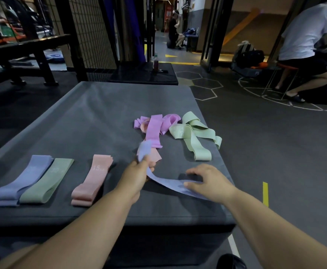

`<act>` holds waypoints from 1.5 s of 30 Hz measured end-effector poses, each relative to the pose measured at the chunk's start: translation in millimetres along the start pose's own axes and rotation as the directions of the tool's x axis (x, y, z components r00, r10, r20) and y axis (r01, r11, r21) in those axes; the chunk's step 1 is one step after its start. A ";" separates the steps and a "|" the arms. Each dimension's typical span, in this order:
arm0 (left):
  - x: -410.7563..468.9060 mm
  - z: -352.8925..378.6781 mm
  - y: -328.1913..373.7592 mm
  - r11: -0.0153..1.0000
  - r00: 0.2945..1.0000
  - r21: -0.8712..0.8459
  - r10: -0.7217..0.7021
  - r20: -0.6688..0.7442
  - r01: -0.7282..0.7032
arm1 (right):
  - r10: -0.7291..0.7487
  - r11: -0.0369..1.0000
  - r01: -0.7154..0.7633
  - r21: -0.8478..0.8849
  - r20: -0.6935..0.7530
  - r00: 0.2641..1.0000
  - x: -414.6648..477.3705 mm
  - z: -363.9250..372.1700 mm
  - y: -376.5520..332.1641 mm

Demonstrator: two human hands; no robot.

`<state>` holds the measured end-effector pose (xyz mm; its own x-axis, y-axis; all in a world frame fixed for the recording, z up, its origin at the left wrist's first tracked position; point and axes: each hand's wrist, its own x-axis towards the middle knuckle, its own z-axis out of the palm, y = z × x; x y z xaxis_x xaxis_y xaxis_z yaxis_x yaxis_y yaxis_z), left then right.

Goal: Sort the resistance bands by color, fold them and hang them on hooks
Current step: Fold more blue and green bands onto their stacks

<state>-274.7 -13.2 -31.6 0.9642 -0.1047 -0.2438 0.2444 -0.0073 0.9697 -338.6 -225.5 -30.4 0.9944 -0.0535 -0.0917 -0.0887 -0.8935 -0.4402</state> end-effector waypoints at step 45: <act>-22.4 11.1 -12.2 0.349 0.867 0.802 0.314 0.387 -0.485 | 0.226 0.816 -0.185 0.548 -0.008 0.974 -8.1 4.7 -24.6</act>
<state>-300.4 -21.8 -37.8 0.8724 -0.4783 0.1004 -0.4651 -0.7492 0.4716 -344.7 -201.0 -23.0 0.9490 -0.2575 -0.1820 -0.2883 -0.4747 -0.8316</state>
